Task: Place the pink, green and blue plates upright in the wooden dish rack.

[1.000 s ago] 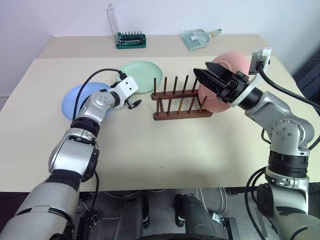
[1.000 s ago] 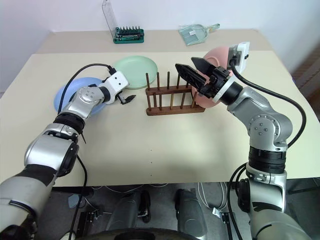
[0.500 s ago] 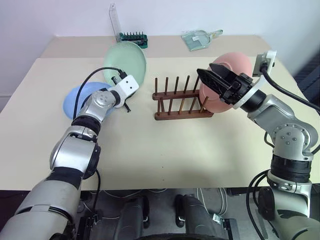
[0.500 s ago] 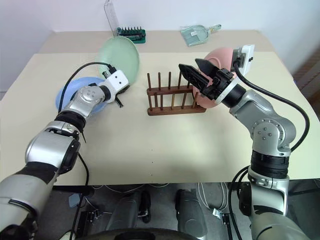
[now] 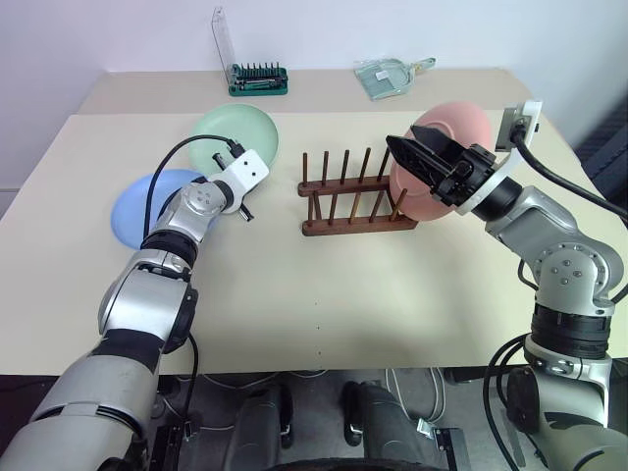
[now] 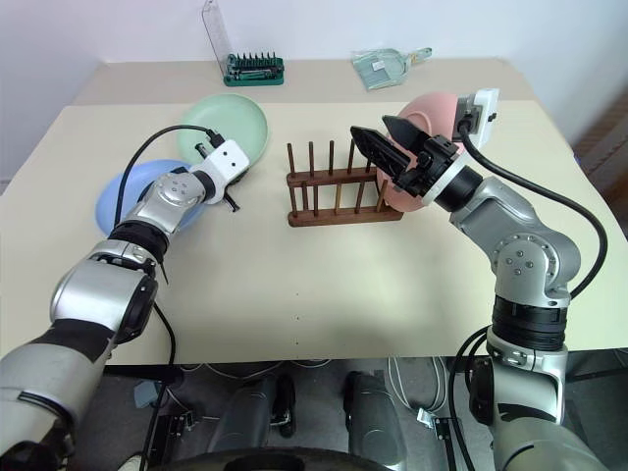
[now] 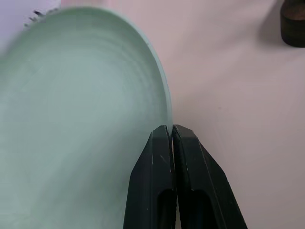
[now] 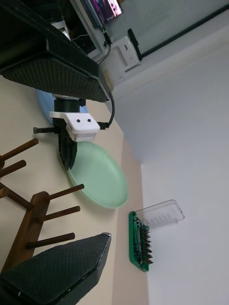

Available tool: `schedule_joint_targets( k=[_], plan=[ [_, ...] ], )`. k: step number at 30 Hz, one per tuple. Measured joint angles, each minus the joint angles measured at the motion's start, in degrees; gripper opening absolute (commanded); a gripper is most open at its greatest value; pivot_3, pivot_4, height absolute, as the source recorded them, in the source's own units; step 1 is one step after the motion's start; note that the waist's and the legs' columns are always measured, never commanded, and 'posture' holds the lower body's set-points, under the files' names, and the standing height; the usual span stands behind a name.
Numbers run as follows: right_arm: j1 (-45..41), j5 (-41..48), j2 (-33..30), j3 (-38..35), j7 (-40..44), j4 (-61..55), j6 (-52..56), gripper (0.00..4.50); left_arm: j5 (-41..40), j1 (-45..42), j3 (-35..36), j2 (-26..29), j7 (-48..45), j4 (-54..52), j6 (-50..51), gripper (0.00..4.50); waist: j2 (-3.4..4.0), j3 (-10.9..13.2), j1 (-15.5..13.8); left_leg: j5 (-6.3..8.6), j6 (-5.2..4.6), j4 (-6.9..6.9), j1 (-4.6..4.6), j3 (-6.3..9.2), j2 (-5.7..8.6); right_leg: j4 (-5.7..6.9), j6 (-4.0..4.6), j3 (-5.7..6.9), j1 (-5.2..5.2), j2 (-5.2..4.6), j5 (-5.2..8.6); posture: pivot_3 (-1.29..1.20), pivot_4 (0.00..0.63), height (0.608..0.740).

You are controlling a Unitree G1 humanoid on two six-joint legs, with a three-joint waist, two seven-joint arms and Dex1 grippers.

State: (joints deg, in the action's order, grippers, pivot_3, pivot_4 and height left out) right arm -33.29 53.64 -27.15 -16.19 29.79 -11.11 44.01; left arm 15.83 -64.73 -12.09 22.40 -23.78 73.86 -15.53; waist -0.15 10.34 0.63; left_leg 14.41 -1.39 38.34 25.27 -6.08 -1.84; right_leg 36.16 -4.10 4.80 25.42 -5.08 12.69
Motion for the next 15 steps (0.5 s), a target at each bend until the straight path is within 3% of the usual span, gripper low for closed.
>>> schedule_joint_targets(
  k=[15],
  plan=[
    [0.3,-0.2,0.0,0.0,1.0,0.2,-0.5,4.5,-2.3,-1.6,4.3,0.4,3.3,-8.8,-2.4,0.05,0.0,0.0,0.0,-0.01,0.0,0.02,0.02,-0.01,0.01,0.01,-0.03,0.0,0.0,0.0,-0.02,0.0,0.15,0.74]
  ],
)
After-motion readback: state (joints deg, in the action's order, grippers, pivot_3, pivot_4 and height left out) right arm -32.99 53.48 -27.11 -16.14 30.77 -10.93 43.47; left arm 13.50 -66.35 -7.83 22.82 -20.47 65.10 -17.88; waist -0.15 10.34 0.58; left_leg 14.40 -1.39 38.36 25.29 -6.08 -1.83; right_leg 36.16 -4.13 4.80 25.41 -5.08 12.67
